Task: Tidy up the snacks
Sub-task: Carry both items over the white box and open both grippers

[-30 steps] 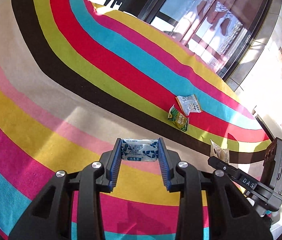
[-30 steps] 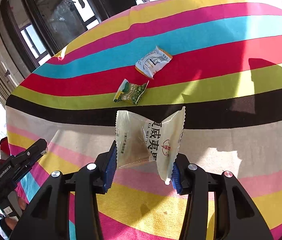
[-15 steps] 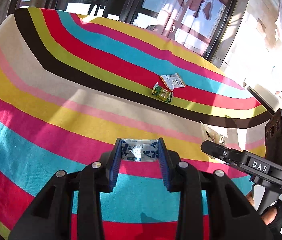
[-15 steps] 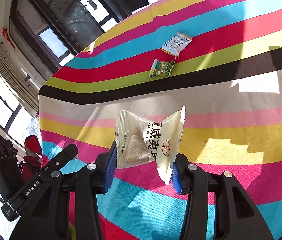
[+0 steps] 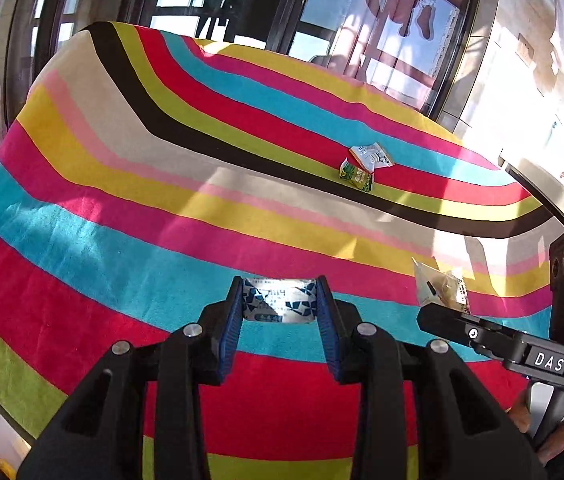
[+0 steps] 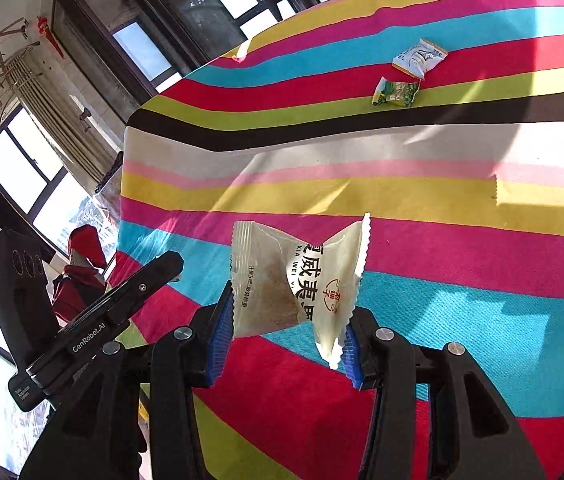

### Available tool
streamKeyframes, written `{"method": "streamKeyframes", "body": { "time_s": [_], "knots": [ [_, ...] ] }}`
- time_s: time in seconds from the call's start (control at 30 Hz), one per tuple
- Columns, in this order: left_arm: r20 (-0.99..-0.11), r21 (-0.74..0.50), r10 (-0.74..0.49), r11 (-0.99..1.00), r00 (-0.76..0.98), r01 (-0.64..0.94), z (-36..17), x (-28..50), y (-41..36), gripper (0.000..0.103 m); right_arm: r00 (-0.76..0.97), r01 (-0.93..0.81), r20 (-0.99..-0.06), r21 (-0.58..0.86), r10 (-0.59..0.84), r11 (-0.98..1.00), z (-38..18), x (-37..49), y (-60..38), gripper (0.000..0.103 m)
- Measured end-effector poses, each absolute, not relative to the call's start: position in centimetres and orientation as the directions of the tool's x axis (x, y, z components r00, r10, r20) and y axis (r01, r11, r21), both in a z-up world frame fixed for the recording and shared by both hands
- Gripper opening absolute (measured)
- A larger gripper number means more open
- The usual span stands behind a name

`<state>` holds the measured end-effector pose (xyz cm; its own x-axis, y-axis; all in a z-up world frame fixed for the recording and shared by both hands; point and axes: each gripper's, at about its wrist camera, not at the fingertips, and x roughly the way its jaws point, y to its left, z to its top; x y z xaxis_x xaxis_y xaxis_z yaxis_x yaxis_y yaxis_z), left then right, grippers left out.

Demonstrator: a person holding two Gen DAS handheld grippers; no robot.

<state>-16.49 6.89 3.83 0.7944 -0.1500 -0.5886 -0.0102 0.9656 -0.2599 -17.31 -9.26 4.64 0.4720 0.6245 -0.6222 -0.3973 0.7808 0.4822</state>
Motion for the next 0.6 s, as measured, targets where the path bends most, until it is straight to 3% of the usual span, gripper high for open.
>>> {"method": "streamKeyframes", "body": {
  "time_s": [0.6],
  "knots": [
    [-0.632,-0.216,0.090,0.933,0.770,-0.287,2.3,-28.5,17.9,0.035,0.248,-0.751,-0.666,0.326,0.703,0.574,5.0,-26.0,4.8,0.046]
  ]
}}
